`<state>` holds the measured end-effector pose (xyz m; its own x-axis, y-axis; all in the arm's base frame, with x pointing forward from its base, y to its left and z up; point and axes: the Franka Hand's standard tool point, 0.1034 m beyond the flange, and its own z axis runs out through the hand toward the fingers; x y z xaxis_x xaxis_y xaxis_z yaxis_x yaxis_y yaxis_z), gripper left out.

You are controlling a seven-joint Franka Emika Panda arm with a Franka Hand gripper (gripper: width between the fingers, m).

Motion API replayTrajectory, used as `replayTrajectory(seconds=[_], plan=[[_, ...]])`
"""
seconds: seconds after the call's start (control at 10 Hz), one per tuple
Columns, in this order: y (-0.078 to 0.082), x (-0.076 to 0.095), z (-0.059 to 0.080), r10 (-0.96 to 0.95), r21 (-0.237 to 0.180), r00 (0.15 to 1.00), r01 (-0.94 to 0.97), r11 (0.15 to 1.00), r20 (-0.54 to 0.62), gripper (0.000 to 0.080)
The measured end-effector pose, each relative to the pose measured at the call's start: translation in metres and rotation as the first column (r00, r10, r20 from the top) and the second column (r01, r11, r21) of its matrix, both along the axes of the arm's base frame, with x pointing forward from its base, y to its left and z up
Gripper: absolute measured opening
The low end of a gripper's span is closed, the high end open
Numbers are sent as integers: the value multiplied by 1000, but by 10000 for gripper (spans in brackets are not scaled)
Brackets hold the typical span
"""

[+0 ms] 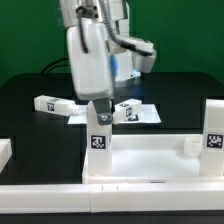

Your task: Assemble desk

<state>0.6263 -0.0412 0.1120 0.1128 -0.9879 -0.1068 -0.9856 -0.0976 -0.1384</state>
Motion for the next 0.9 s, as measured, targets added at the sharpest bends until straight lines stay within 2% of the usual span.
replayTrajectory(seconds=[0.1, 0.2, 0.3, 0.5, 0.6, 0.7, 0.8, 0.9], plan=[[-3, 0, 0, 149, -19, 989, -148, 989, 17, 530], [-2, -3, -2, 292, -35, 956, -291, 956, 20, 628], [3, -8, -6, 320, -42, 947, -320, 947, 10, 643], [1, -8, -6, 442, -62, 897, -440, 896, 18, 648], [-1, -9, -7, 569, -94, 822, -565, 819, 12, 648], [-2, -9, -8, 726, -149, 687, -721, 677, -21, 649], [-3, -6, -7, 861, -184, 506, -852, 490, -52, 649], [-5, -4, -7, 908, -206, 414, -896, 394, -61, 649]])
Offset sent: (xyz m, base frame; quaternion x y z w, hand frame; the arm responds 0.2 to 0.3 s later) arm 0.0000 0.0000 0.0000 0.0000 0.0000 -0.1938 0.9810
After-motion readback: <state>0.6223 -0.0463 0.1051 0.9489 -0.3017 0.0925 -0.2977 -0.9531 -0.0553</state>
